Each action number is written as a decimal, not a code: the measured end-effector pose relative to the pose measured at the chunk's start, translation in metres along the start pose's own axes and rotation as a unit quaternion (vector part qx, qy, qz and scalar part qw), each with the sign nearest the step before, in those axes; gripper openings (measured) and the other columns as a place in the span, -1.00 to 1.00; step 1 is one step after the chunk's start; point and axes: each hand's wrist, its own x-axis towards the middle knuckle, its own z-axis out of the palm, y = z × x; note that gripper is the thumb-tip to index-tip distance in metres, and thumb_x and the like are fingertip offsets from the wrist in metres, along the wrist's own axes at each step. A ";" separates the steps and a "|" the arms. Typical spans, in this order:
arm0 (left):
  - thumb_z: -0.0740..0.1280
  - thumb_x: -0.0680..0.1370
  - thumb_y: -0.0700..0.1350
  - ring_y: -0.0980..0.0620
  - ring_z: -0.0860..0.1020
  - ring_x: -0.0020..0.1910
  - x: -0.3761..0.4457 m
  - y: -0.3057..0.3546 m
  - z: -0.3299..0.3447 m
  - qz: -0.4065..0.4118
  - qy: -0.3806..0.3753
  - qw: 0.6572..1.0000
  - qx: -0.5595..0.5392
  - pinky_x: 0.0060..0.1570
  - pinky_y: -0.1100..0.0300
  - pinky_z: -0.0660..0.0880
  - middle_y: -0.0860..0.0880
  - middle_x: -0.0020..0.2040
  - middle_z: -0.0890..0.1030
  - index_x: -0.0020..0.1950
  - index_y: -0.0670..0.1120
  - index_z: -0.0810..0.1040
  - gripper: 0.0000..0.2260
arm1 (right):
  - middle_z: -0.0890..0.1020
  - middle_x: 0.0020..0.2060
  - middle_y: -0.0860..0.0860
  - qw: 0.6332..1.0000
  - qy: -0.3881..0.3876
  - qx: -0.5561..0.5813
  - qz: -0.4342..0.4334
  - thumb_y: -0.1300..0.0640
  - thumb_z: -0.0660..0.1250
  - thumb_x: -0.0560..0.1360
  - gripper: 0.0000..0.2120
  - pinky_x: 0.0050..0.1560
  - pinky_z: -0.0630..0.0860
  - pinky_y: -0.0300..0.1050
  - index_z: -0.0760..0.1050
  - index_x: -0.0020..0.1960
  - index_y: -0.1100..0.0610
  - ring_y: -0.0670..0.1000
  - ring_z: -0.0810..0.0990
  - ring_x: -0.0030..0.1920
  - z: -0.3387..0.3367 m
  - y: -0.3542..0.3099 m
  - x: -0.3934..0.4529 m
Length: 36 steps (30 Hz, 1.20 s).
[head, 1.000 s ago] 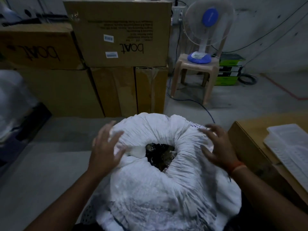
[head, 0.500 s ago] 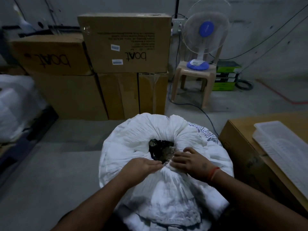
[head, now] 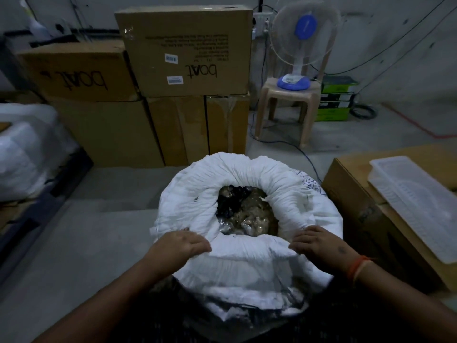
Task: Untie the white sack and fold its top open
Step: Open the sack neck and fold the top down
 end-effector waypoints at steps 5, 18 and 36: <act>0.07 0.81 -0.09 0.02 0.75 0.22 0.014 0.025 0.011 -0.033 0.077 0.996 0.042 0.30 -0.09 0.61 -0.01 0.27 0.76 0.28 -0.03 0.74 -0.59 | 0.68 0.27 0.08 0.996 0.063 -0.012 0.062 0.21 0.20 0.49 -0.53 0.22 0.39 -0.03 0.60 0.36 0.11 0.13 0.64 0.25 -0.006 -0.035 0.019; 0.25 0.60 0.39 -0.06 0.44 0.62 -0.012 0.078 0.018 -0.002 -0.171 0.983 0.072 0.56 -0.22 0.40 -0.08 0.63 0.46 0.63 -0.06 0.39 -0.26 | 0.58 0.39 0.17 0.997 0.070 -0.042 0.007 -0.12 0.30 0.54 -0.46 0.24 0.58 0.12 0.51 0.41 0.17 0.20 0.58 0.37 0.011 -0.148 0.021; 0.29 0.51 -0.10 -0.02 0.78 0.03 -0.047 0.107 -0.024 0.021 -0.259 0.965 0.025 -0.22 0.05 0.71 0.03 0.18 0.77 0.21 0.01 0.68 -0.69 | 0.73 -0.10 0.02 0.988 0.099 0.074 -0.089 0.12 0.25 0.60 -0.79 -0.32 0.63 -0.09 0.62 0.12 0.13 0.05 0.71 -0.18 0.014 -0.184 0.002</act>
